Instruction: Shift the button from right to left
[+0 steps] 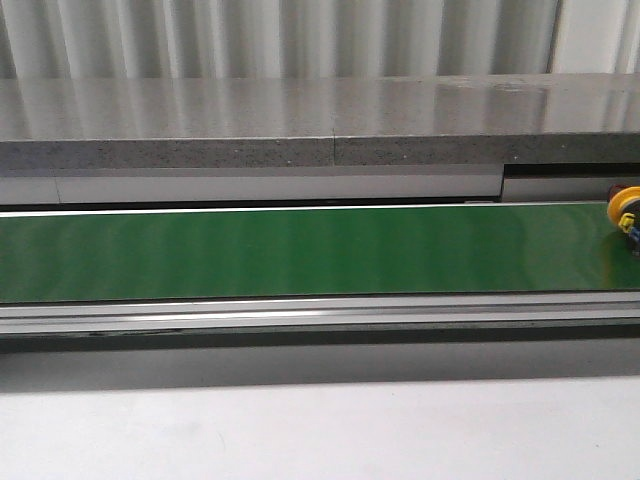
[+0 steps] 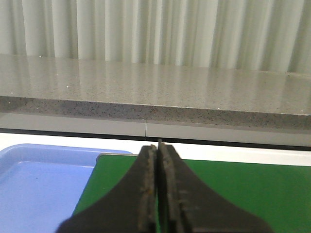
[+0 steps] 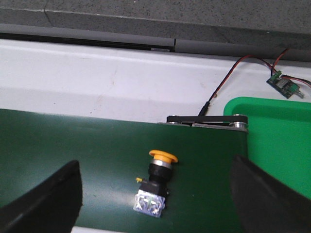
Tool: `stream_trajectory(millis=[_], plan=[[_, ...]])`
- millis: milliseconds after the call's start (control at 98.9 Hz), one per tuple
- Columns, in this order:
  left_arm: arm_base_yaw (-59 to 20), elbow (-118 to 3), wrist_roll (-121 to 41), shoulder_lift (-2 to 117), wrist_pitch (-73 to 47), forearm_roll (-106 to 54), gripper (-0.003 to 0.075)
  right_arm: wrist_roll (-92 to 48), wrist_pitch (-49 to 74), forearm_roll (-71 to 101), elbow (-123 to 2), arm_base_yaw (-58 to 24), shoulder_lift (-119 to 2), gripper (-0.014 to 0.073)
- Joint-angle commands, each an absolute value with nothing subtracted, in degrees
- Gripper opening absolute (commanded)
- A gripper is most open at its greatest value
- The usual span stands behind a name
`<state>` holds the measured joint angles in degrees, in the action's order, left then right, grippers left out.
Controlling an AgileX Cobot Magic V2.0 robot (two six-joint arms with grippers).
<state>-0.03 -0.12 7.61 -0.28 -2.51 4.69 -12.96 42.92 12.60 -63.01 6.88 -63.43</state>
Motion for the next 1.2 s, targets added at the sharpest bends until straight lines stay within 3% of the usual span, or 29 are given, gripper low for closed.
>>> stream_trajectory(millis=[0,10,20,142,212,283,435,526,1193], plan=[[-0.43,1.33,8.01,-2.19,2.17,4.32,-0.002,-14.04,39.08,13.35,-59.78,6.89,-57.01,0.0616],[-0.43,1.33,8.01,-2.19,2.17,4.32,-0.002,-14.04,38.96,13.35,-59.78,6.89,-57.01,0.0616],[-0.43,1.33,8.01,-2.19,2.17,4.32,-0.002,-14.04,35.68,13.35,-44.18,7.01,-39.23,0.0613],[-0.43,1.33,8.01,-2.19,2.17,4.32,-0.002,-14.04,35.36,13.3,-39.49,7.01,-33.06,0.061],[-0.43,1.33,8.01,-2.19,2.17,4.32,-0.002,-14.04,35.49,13.3,-37.24,7.01,-29.78,0.0563],[-0.43,1.33,8.01,-2.19,2.17,4.32,-0.002,-14.04,35.74,13.3,-35.55,7.01,-26.94,0.0449],[-0.43,1.33,8.01,-2.19,2.17,4.32,-0.002,-14.04,35.93,13.3,-33.85,7.01,-23.06,0.0097],[-0.43,1.33,8.01,-2.19,2.17,4.32,-0.002,-14.04,36.18,13.3,-33.79,7.01,-22.63,-0.0072],[-0.43,1.33,8.01,-2.19,2.17,4.32,-0.002,-14.04,36.31,13.36,-33.79,7.01,-22.63,-0.0067]])
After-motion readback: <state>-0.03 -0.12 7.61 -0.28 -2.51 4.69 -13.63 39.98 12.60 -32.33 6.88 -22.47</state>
